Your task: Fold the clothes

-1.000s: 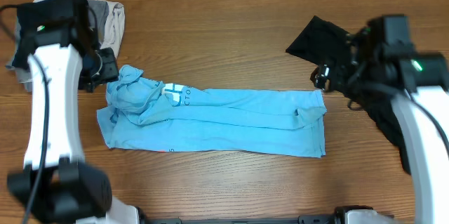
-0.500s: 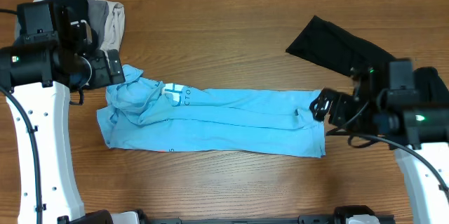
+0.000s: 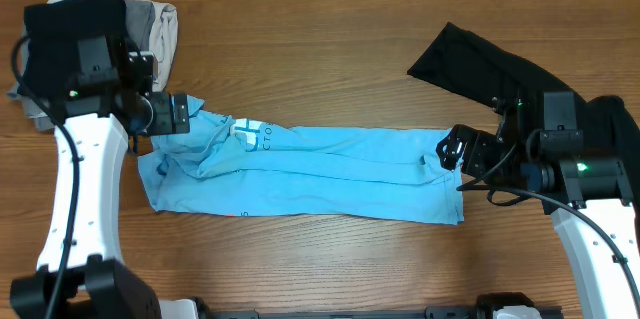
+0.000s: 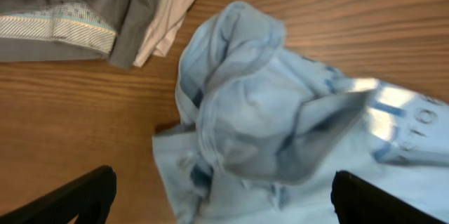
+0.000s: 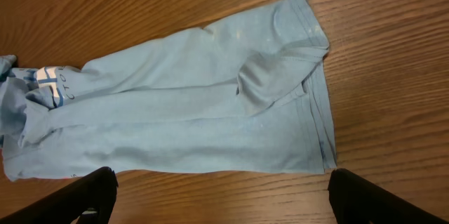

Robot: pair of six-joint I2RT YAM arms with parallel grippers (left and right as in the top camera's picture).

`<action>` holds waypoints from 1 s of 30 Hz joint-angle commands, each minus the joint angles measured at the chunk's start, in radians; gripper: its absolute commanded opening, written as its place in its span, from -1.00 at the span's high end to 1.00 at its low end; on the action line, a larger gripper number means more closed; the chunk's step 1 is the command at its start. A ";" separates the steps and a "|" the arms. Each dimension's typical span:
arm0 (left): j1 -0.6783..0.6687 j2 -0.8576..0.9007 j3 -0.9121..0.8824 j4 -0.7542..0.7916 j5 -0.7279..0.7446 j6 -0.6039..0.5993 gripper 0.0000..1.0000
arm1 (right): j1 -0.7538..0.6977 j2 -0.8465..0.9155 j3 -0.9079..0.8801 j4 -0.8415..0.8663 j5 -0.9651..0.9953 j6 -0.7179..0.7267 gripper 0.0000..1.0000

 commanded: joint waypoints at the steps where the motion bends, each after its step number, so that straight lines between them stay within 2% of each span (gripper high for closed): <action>1: 0.020 0.054 -0.083 0.080 0.026 0.082 -1.00 | 0.005 0.007 0.000 0.010 -0.008 0.001 -1.00; 7: 0.023 0.192 -0.098 0.148 0.053 0.183 -1.00 | 0.005 0.020 0.000 0.015 -0.008 0.001 -1.00; 20: 0.053 0.390 -0.098 0.143 0.029 0.183 -0.99 | 0.005 0.020 0.000 0.011 -0.009 0.001 -1.00; 25: 0.095 0.419 -0.100 0.136 0.009 0.134 -0.91 | 0.005 0.020 0.000 0.003 -0.008 0.001 -1.00; 27: 0.115 0.423 -0.101 0.136 0.009 0.115 -0.81 | 0.005 0.020 0.000 0.002 -0.008 0.001 -1.00; 30: 0.143 0.423 -0.103 0.135 0.015 0.077 -0.43 | 0.005 0.020 0.000 0.002 -0.008 0.001 -1.00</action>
